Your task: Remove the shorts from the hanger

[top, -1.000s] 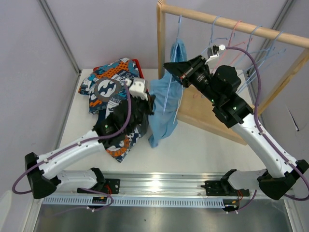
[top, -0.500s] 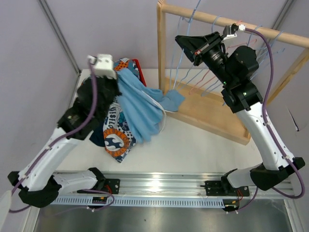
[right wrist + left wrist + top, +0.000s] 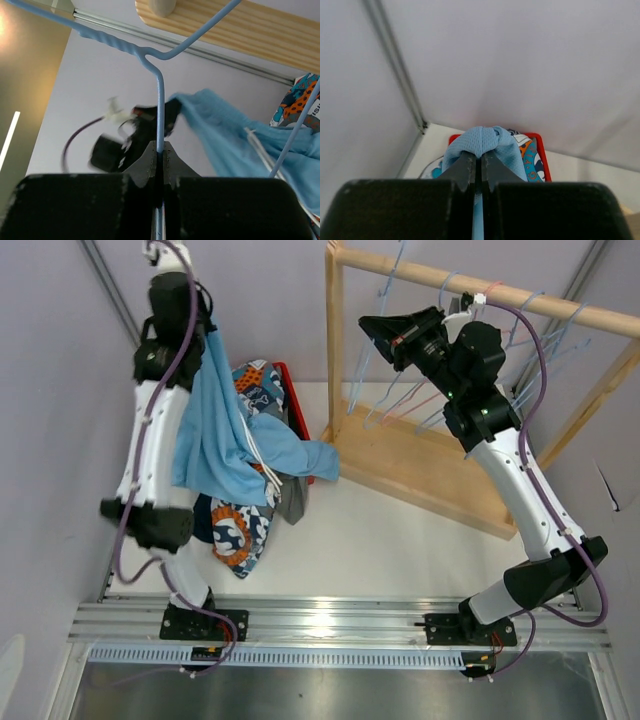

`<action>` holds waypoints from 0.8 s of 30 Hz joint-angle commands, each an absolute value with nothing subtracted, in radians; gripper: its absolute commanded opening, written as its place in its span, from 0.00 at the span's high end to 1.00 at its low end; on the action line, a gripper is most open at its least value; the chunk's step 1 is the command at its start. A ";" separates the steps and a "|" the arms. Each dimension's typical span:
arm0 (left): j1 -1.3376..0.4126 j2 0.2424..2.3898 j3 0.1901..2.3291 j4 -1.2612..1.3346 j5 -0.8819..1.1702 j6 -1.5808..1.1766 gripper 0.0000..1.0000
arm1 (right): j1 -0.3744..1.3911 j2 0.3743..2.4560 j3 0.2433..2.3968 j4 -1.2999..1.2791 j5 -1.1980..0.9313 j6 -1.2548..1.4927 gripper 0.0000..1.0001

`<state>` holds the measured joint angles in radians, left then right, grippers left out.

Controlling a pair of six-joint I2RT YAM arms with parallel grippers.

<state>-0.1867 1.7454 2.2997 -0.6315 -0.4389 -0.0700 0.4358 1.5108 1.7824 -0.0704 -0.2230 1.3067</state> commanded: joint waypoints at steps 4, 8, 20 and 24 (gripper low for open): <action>-0.089 2.133 2.373 -0.797 -0.189 -0.233 0.01 | 0.410 1.486 1.780 -0.012 -0.244 1.324 1.00; -0.087 2.204 2.367 -0.906 -0.250 -0.279 0.01 | 0.407 1.470 1.729 -0.012 -0.239 1.324 1.00; -0.103 1.689 1.962 -0.796 -0.262 -0.296 0.01 | 0.408 1.350 1.536 -0.023 -0.193 1.345 0.28; -0.115 1.524 1.865 -0.773 -0.250 -0.298 0.01 | 0.416 1.330 1.549 -0.047 -0.193 1.322 0.01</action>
